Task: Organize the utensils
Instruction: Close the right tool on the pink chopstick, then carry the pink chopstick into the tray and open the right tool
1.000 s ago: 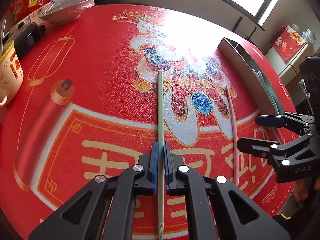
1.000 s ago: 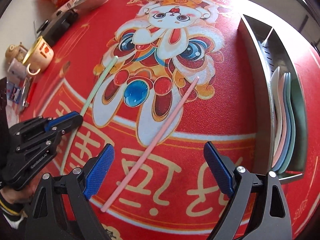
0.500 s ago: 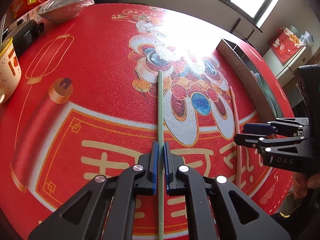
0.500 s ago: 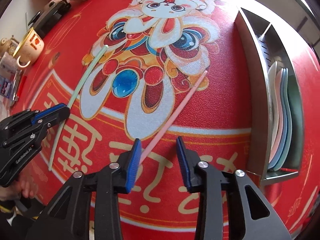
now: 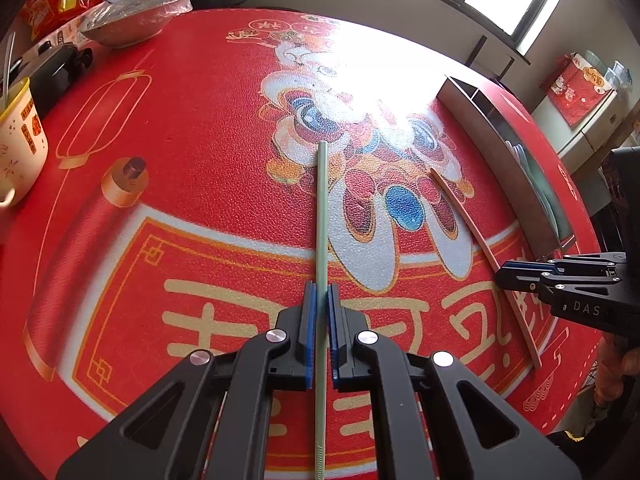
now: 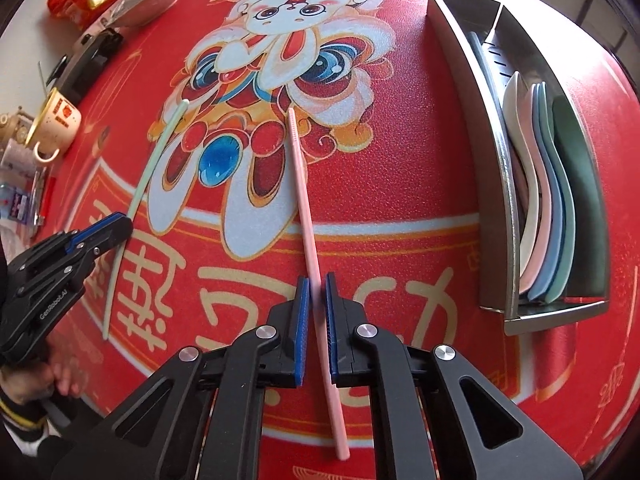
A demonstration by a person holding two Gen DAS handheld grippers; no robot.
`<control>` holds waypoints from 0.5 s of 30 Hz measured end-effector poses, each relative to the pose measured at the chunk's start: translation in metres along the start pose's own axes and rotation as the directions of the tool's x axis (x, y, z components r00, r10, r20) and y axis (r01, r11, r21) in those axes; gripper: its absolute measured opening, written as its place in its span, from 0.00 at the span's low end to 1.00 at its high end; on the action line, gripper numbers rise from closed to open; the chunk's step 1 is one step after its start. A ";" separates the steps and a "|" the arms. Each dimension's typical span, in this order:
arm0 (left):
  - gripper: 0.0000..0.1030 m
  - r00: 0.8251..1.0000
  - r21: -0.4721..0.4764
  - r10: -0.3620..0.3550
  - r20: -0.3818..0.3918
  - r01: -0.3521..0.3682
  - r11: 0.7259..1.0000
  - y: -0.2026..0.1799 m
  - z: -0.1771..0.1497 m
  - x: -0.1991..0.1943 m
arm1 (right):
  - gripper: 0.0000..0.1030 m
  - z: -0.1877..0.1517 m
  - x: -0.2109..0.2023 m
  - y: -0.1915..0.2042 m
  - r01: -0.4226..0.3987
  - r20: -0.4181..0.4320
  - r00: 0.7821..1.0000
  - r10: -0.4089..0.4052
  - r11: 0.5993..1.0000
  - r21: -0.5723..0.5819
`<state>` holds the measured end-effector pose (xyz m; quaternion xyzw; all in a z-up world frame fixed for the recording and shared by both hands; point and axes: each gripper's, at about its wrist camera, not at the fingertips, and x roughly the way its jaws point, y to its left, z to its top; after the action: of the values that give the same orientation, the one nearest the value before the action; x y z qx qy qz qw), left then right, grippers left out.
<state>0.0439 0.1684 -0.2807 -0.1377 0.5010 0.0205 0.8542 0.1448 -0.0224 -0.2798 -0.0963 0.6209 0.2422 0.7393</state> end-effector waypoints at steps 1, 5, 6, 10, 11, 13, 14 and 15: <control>0.07 1.000 0.000 0.002 0.001 -0.002 1.000 0.000 0.000 0.000 | 0.08 0.000 0.000 0.002 0.012 -0.002 1.000 -0.012 1.000 -0.008; 0.07 1.000 -0.005 0.008 0.002 -0.008 1.000 -0.001 0.000 0.000 | 0.10 -0.007 -0.001 0.010 0.034 -0.027 0.999 -0.035 0.998 -0.051; 0.07 1.000 -0.007 0.009 0.003 -0.009 1.000 -0.001 0.000 0.000 | 0.10 -0.009 -0.001 0.009 0.033 -0.031 0.999 -0.035 0.998 -0.054; 0.07 1.000 -0.016 0.017 0.008 -0.017 1.000 -0.001 0.000 0.001 | 0.09 -0.014 -0.003 0.000 0.008 -0.032 0.999 -0.010 0.999 -0.039; 0.07 1.000 -0.016 0.020 0.009 -0.020 1.000 -0.002 -0.001 0.000 | 0.08 -0.015 -0.003 0.002 0.011 -0.030 0.999 -0.012 0.999 -0.044; 0.07 1.000 -0.017 0.026 0.010 -0.026 1.000 -0.002 -0.001 0.000 | 0.08 -0.016 -0.004 0.002 0.020 -0.023 0.999 -0.022 0.998 -0.062; 0.07 1.000 -0.018 0.027 0.011 -0.027 0.999 -0.003 -0.001 0.001 | 0.08 -0.017 -0.004 0.002 0.020 -0.017 1.000 -0.021 0.997 -0.071; 0.07 1.000 -0.020 0.027 0.012 -0.027 0.999 -0.003 -0.001 0.001 | 0.08 -0.016 -0.003 0.004 0.016 -0.011 1.000 -0.016 0.997 -0.072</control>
<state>0.0439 0.1654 -0.2812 -0.1392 0.4972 0.0380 0.8556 0.1292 -0.0269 -0.2797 -0.1291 0.6153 0.2578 0.7337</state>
